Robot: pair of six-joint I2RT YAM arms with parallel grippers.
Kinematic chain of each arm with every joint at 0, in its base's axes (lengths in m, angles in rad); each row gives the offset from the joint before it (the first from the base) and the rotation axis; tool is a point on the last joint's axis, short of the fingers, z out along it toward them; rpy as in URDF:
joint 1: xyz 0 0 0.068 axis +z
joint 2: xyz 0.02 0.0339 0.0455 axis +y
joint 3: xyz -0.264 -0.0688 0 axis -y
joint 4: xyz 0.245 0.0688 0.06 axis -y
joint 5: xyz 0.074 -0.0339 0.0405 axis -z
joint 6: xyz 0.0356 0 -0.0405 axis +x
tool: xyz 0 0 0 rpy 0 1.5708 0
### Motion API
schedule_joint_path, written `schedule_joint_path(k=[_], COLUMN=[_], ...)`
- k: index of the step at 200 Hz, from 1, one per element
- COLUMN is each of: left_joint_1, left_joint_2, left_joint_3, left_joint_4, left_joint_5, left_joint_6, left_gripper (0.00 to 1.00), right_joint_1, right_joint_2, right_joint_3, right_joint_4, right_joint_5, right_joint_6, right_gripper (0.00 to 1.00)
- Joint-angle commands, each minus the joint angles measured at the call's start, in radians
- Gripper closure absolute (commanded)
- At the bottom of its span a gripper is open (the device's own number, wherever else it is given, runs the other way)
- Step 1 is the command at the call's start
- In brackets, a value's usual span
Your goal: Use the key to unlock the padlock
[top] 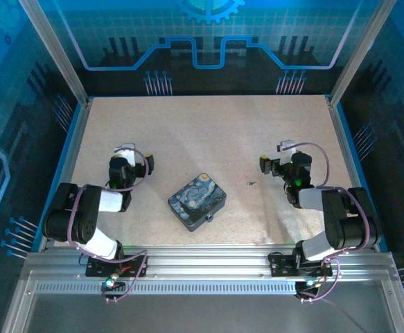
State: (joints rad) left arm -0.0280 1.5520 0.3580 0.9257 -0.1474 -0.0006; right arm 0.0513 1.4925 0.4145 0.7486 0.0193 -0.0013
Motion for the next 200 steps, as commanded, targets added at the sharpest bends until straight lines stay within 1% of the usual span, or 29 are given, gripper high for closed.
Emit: schedule_joint_path(k=[1,33,59,74,95,111,117,127,134,148,168,187,200], left_joint_1=[0.008,0.008,0.005,0.001,0.0,0.0,0.0,0.0,0.0,-0.001,-0.004,-0.026,-0.061], left_joint_2=[-0.032,-0.146,-0.228,-0.293,-0.395,-0.456,-0.469,-0.484,-0.493,-0.515,-0.541,-0.551,-0.559], left_joint_3=[-0.019,-0.009,0.002,0.017,0.072,0.158,0.195,0.237,0.249,0.251,0.241,0.22,0.206], left_joint_4=[0.056,-0.063,-0.144,-0.209,-0.358,-0.578,-0.658,-0.762,-0.798,-0.838,-0.905,-0.927,-0.941], left_joint_5=[0.01,0.002,-0.003,-0.018,-0.005,-0.001,0.003,0.045,0.09,0.186,0.288,0.39,0.424], left_joint_6=[-0.004,-0.005,-0.002,-0.017,-0.116,-0.262,-0.323,-0.408,-0.457,-0.542,-0.671,-0.768,-0.807], left_gripper=[0.01,0.01,0.01,0.01,0.01,0.01,0.01,0.01,0.01,0.01,0.01,0.01,0.01], right_joint_1=[-0.006,-0.004,0.004,0.01,0.021,0.028,0.033,0.043,0.05,0.072,0.116,0.164,0.202], right_joint_2=[-0.03,-0.099,-0.145,-0.19,-0.276,-0.328,-0.343,-0.36,-0.368,-0.377,-0.378,-0.359,-0.331], right_joint_3=[0.005,0.026,0.024,0.033,0.065,0.116,0.14,0.174,0.197,0.23,0.266,0.308,0.339], right_joint_4=[-0.005,-0.103,-0.141,-0.2,-0.33,-0.469,-0.546,-0.641,-0.706,-0.804,-0.919,-1.036,-1.107], right_joint_5=[0.015,0.036,0.045,0.053,0.063,0.055,0.049,0.035,0.026,-0.008,-0.032,-0.02,0.001], right_joint_6=[0.0,0.007,0.011,0.02,0.08,0.146,0.175,0.223,0.259,0.311,0.353,0.379,0.389], right_gripper=[0.0,0.0,0.0,0.0,0.0,0.0,0.0,0.0,0.0,0.0,0.0,0.01,0.03])
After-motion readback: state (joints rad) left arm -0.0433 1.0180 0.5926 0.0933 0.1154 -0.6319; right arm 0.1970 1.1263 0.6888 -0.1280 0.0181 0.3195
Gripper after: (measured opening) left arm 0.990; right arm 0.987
